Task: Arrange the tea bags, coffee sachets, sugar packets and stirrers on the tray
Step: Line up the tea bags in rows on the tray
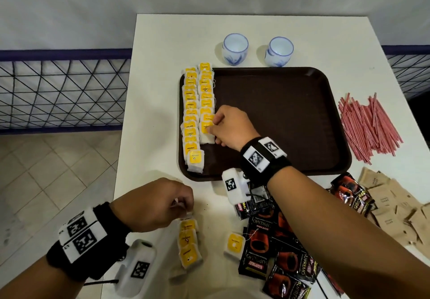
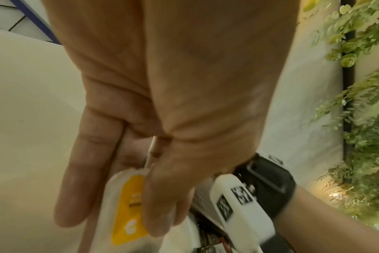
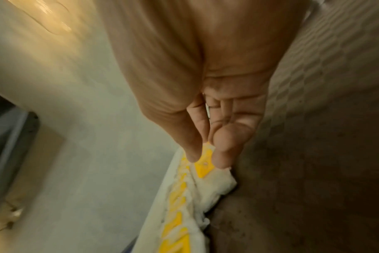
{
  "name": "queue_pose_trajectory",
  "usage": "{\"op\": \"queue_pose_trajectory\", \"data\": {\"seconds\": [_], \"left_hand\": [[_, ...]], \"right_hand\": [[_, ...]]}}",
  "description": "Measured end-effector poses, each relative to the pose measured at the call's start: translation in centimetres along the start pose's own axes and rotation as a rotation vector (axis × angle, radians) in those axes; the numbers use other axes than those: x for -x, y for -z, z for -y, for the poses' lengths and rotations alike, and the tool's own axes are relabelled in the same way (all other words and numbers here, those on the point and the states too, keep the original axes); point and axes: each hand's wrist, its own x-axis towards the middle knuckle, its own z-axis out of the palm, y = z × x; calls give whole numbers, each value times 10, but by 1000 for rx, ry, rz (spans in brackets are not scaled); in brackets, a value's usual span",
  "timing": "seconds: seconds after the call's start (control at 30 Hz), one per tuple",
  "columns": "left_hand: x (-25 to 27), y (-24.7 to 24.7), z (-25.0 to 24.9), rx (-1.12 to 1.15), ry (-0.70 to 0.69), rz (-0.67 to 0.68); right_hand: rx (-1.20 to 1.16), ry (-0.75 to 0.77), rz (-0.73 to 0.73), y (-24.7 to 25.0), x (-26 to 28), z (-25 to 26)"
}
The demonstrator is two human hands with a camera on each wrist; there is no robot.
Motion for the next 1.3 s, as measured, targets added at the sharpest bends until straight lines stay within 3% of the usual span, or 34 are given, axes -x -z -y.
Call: {"op": "queue_pose_trajectory", "data": {"seconds": [0.13, 0.27, 0.37, 0.5, 0.63, 0.83, 1.1, 1.3], "left_hand": [[0, 13, -12, 54, -30, -69], [-10, 31, -18, 20, -64, -88], [-23, 46, -21, -38, -63, -106], [-45, 67, -29, -62, -48, -173], [-68, 81, -31, -93, -40, -201], [-92, 84, -30, -182, -76, -161], [-115, 83, -23, -254, -50, -166], [-122, 78, -21, -233, -20, -180]], "right_hand": [[-23, 24, 130, 11, 57, -16], [-74, -46, 353, 18, 116, -45], [-144, -121, 425, 17, 147, -67], [-47, -144, 397, 7, 174, -87], [293, 5, 300, 2, 186, -85], [609, 116, 348, -20, 194, -79], [572, 205, 360, -23, 193, -81], [268, 213, 402, -7, 187, -87]]}}
